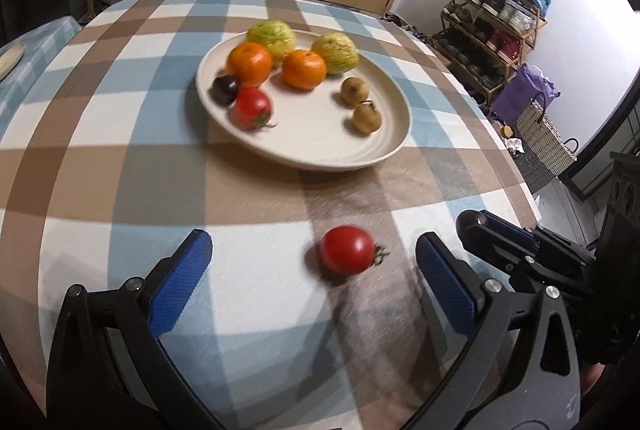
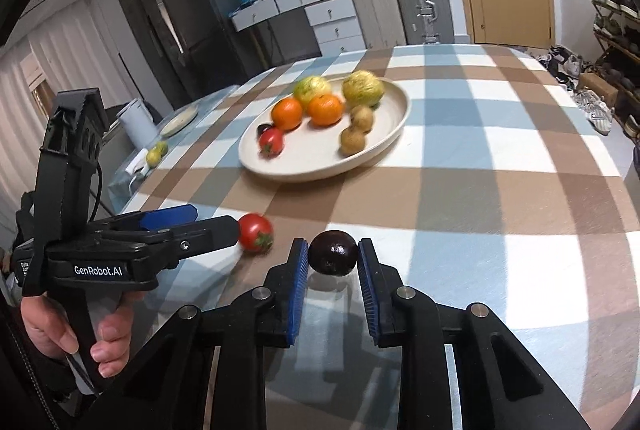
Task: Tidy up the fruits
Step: 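Grasp the dark plum with the right tool while the left tool grasps the small tomato, then carry the plum and tomato onto the cream plate and open both tools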
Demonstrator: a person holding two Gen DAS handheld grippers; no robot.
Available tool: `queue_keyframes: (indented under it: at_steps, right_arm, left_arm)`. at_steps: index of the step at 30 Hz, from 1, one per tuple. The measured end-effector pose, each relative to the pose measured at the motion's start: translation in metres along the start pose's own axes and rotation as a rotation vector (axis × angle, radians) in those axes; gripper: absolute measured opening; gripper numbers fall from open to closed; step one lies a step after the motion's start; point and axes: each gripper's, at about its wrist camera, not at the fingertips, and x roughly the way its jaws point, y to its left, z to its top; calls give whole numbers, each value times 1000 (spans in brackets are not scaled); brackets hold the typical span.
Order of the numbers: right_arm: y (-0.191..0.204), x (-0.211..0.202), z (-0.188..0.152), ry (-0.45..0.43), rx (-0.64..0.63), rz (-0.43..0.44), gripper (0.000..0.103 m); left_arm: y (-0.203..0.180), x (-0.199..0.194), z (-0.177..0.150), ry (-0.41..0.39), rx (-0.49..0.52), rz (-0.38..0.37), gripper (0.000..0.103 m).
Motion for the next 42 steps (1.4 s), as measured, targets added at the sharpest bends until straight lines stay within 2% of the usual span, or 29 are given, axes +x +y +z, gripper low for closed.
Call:
queue_keyframes:
  at_steps: [4, 7, 9, 13, 15, 17, 28, 31, 42]
  right_arm:
    - [-10, -2, 3, -11, 2, -14, 26]
    - [-17, -4, 5, -22, 9, -14, 26]
    - [-20, -3, 6, -27, 15, -10, 26]
    - [-24, -2, 8, -29, 19, 7, 26]
    - [-23, -1, 9, -24, 10, 22, 26]
    - [-21, 1, 10, -25, 2, 29, 26]
    - [-21, 1, 11, -34, 9, 47, 26]
    - [-21, 1, 11, -34, 8, 47, 26]
    - [-22, 6, 23, -32, 20, 65, 26]
  left_arm:
    - [-10, 7, 6, 9, 28, -21, 100]
    - [-14, 12, 5, 38, 34, -37, 87]
    - [-13, 14, 2, 49, 27, -45, 82]
    - [-11, 18, -1, 70, 25, -52, 62]
    - [-12, 18, -1, 73, 30, -57, 57]
    - [-12, 17, -1, 71, 35, -64, 46]
    - [-16, 16, -4, 84, 53, -80, 38]
    - [-15, 15, -3, 81, 54, -94, 32]
    - [-14, -2, 18, 18, 63, -132, 31]
